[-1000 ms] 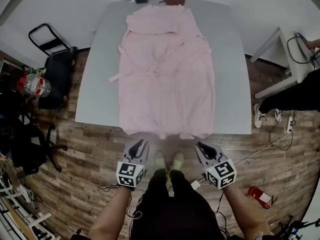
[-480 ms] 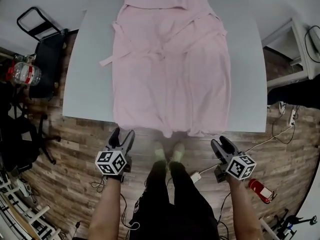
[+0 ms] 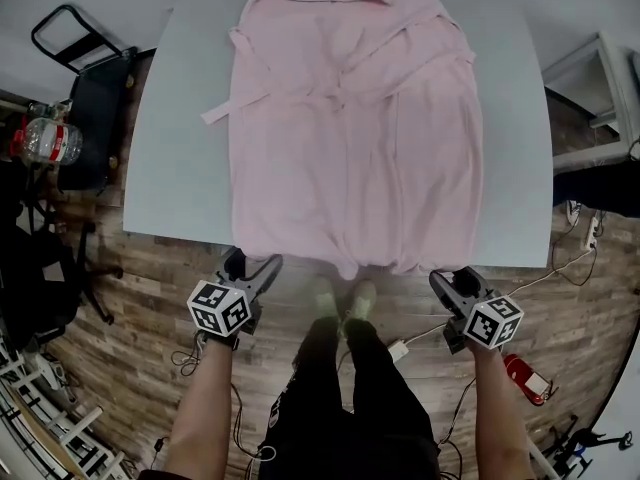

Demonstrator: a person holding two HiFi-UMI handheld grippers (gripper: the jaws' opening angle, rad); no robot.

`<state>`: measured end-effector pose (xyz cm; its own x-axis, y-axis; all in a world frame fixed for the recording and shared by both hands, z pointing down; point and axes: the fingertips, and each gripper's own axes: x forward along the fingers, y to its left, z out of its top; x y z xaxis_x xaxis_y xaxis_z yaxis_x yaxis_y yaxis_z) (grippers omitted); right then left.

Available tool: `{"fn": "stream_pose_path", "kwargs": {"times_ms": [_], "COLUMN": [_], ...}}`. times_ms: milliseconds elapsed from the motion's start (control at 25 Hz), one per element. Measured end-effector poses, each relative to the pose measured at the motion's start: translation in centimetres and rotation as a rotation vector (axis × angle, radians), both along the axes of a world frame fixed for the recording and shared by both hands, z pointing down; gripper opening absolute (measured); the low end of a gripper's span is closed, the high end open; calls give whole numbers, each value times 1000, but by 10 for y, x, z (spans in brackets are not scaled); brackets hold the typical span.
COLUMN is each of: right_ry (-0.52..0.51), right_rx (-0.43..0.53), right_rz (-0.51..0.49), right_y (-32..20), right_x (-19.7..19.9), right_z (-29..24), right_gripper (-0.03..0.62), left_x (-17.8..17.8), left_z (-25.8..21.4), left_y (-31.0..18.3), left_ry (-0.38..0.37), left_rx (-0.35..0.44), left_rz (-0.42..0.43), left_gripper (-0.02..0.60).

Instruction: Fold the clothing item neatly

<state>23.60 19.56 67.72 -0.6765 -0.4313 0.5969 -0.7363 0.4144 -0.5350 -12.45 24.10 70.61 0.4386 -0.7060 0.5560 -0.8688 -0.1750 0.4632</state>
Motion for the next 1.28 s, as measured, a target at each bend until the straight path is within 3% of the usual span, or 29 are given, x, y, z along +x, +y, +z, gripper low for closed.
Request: {"fn": "stream_pose_path", "kwargs": {"times_ms": [240,280,400,440,760,840,1280], "right_ry": [-15,-23,-48,-51,-103,-122,-215], "right_rx": [1,-2,-16,-26,-77,-97,-199], "right_rz": [0,8,29,26,-24,-57,-109], "right_y": [-8,-9,-11,-10,-7,0,58], "right_x": [5,5,4,4,5,-2,11], "right_z": [4,6,10,12,16,13,-55], "right_gripper": [250,250,231,224,215,32,23], "left_x": [13,14,16,16,19,24,48], "left_z": [-1,-2,-5,-6,-11,-13,-78], "left_y": [-7,-7,-5,-4,1,5,57], "left_ry": [10,15,29,25,22,48,174], "left_rx": [16,18,14,12,7,2,-28], "left_rz": [69,83,122,130,171,183,292], "left_gripper": [306,265,61,35,20,18,17]}}
